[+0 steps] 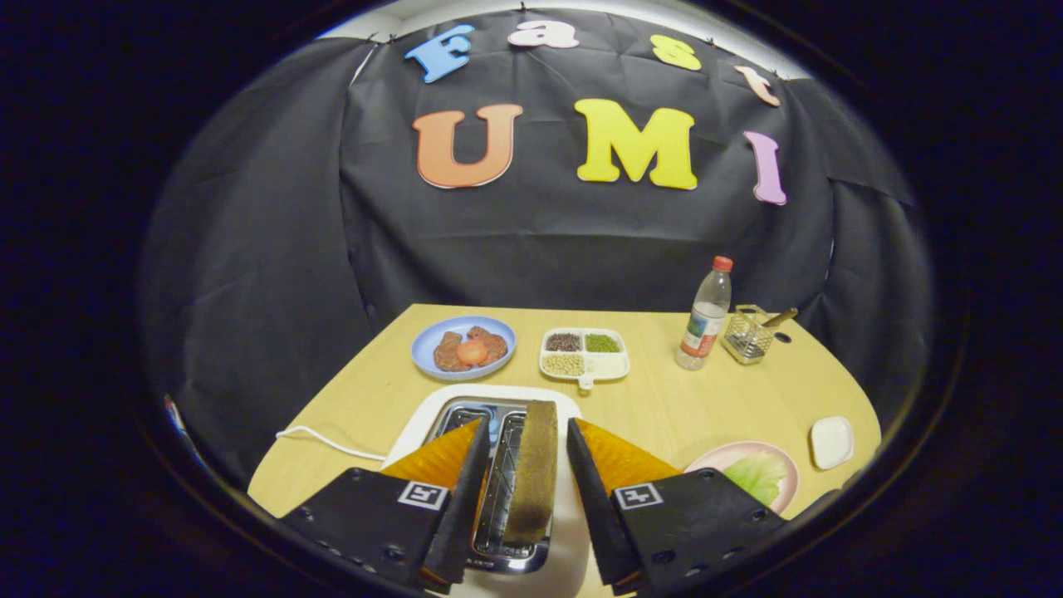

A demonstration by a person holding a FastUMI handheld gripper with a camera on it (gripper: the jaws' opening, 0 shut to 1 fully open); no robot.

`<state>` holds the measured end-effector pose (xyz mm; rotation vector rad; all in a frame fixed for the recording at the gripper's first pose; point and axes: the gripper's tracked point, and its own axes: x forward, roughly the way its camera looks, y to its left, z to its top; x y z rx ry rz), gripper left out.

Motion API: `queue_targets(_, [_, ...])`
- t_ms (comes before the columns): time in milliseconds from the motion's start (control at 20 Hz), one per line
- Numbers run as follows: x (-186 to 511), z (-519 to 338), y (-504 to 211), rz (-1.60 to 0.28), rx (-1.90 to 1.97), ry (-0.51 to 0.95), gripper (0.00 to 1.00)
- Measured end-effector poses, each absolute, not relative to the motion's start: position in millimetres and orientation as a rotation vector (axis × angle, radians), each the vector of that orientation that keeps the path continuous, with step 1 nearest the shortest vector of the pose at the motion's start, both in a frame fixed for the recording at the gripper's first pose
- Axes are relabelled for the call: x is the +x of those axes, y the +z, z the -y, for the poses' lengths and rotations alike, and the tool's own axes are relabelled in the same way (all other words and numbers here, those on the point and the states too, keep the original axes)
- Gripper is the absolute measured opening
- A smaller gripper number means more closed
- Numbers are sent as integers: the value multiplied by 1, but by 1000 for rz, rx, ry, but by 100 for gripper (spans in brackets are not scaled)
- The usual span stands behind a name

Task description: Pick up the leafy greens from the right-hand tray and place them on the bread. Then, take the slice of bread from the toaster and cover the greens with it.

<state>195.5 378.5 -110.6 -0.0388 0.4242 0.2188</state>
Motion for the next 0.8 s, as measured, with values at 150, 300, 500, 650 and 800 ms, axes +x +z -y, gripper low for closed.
queue_targets(150, [188,-383,-118,-454,-47,235,40])
queue_targets(300, [183,-383,-119,-475,-40,232,18])
queue_targets(500, [180,-378,-109,-448,-55,212,13])
queue_targets(650, [174,-376,-90,-411,-55,206,12])
queue_targets(800, [167,-377,-66,-381,-38,215,12])
